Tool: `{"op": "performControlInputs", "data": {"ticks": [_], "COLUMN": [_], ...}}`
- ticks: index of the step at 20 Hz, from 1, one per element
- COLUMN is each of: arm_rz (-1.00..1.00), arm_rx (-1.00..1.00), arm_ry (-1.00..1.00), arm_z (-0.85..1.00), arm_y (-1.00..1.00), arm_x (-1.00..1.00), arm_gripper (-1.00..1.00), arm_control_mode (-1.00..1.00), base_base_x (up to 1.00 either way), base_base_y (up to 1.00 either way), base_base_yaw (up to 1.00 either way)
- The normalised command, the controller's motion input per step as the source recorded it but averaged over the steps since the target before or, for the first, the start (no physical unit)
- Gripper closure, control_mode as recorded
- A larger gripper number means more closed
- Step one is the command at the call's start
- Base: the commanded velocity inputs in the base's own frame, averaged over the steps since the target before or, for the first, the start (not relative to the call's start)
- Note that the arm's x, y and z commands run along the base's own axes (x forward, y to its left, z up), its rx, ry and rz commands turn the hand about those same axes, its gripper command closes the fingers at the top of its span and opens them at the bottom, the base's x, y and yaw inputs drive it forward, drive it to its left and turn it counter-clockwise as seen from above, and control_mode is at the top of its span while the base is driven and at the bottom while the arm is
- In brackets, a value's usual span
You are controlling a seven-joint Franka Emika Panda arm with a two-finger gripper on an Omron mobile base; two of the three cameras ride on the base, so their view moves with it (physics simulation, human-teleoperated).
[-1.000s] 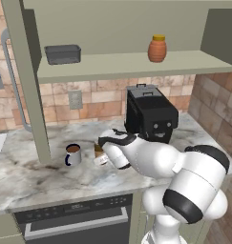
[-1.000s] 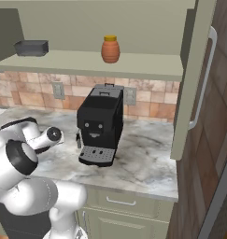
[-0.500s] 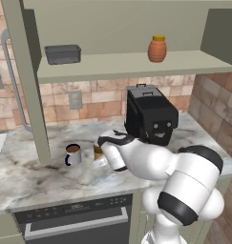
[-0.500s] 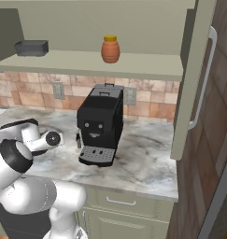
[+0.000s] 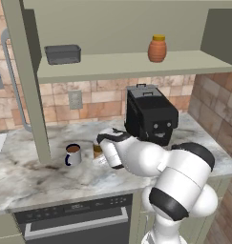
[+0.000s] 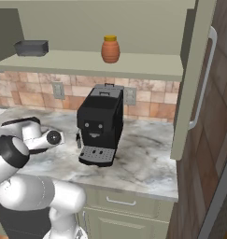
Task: Pick the cinnamon and honey bottle from the cabinet and place them next to the mug.
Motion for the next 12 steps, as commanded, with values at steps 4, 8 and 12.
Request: {"op": "performControlInputs", "data": {"ticks": [4, 8, 12], "arm_rz": [0.00, 0.00, 0.00], "arm_rx": [0.00, 0.00, 0.00], "arm_ry": [0.00, 0.00, 0.00], "arm_z": [0.00, 0.00, 0.00], "arm_y": [0.00, 0.00, 0.00], "arm_x": [0.02, 0.00, 0.00], "arm_gripper": [1.00, 1.00, 1.00], "arm_control_mode": [-1.00, -1.00, -1.00], "base_base_x": [0.00, 0.00, 0.00], "base_base_y": [0.00, 0.00, 0.00], "base_base_yaw": [0.00, 0.00, 0.00]}}
